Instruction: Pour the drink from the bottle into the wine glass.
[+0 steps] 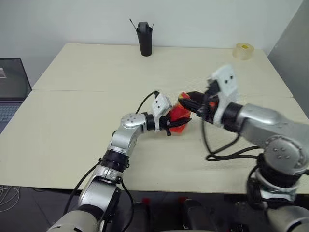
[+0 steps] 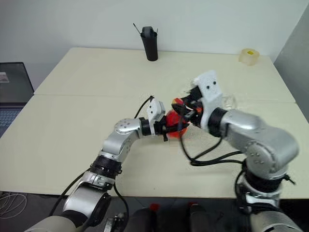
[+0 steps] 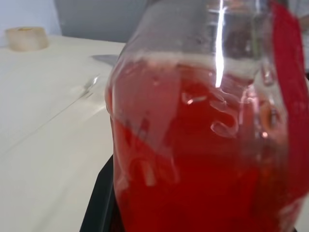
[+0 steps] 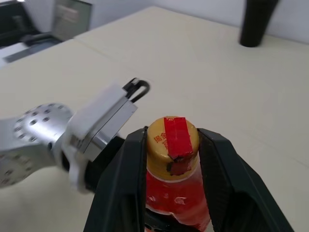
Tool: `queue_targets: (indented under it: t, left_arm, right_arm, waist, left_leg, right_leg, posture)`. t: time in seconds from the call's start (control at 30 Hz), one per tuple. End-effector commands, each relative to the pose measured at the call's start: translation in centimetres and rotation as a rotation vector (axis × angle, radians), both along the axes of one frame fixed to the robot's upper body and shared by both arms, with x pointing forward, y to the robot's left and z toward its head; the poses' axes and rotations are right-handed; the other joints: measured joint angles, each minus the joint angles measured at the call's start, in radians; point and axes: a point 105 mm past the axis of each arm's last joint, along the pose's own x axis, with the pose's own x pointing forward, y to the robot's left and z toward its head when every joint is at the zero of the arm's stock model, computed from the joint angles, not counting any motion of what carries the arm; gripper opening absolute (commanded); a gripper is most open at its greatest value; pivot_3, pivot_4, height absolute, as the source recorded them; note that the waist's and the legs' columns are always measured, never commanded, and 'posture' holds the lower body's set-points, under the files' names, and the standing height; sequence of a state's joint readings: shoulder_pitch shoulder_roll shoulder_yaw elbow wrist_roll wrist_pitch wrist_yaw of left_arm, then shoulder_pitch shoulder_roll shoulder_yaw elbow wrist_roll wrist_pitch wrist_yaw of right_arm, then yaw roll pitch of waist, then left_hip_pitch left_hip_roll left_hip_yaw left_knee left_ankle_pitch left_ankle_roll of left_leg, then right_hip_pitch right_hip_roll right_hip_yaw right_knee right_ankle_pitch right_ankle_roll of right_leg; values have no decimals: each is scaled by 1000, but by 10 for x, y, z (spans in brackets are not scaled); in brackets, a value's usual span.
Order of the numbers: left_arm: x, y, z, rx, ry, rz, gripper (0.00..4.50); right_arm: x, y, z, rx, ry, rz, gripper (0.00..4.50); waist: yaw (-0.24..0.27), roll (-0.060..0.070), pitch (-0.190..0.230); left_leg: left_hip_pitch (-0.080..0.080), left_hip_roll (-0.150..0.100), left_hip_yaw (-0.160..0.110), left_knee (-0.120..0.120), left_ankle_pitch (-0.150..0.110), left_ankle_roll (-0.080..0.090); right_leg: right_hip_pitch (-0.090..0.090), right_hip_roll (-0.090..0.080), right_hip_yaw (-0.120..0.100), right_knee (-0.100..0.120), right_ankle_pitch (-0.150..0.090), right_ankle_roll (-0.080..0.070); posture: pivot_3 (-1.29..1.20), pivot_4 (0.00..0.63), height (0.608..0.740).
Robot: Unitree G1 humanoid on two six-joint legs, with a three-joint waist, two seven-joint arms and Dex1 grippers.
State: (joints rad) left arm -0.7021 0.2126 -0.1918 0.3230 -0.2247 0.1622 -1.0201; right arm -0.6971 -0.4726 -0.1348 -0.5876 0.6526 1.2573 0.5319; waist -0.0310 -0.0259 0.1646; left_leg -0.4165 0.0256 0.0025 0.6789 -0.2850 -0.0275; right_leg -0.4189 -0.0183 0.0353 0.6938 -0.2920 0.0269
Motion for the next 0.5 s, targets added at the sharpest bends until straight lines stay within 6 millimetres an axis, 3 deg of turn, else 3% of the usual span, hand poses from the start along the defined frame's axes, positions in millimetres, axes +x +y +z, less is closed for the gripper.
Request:
queue_targets:
  t: [0.03, 0.27, 0.5]
  left_arm:
    - [-14, -6, 19, -35, -42, -72, 1318]
    - [-24, -9, 20, -40, -38, -84, 1312]
    - [-32, -15, 21, -55, -39, -93, 1296]
  right_arm:
    - [1, -13, 9, 15, -27, 270, 1209]
    - [3, -27, -1, -123, -41, 609, 1209]
    - [8, -15, -12, -246, -23, 790, 1209]
  waist:
    - [-1, 0, 0]
    - [-9, 0, 0]
    - [-1, 1, 1]
  left_leg:
    - [0, 0, 0, 0, 0, 0]
    - [2, 2, 1, 0, 0, 0]
    - [2, 5, 0, 1, 0, 0]
  right_leg:
    - [0, 0, 0, 0, 0, 0]
    - [-1, 3, 2, 2, 0, 0]
    - [-1, 0, 2, 2, 0, 0]
  posture:
    - [0, 150, 740]
    - [0, 150, 740]
    - [0, 150, 740]
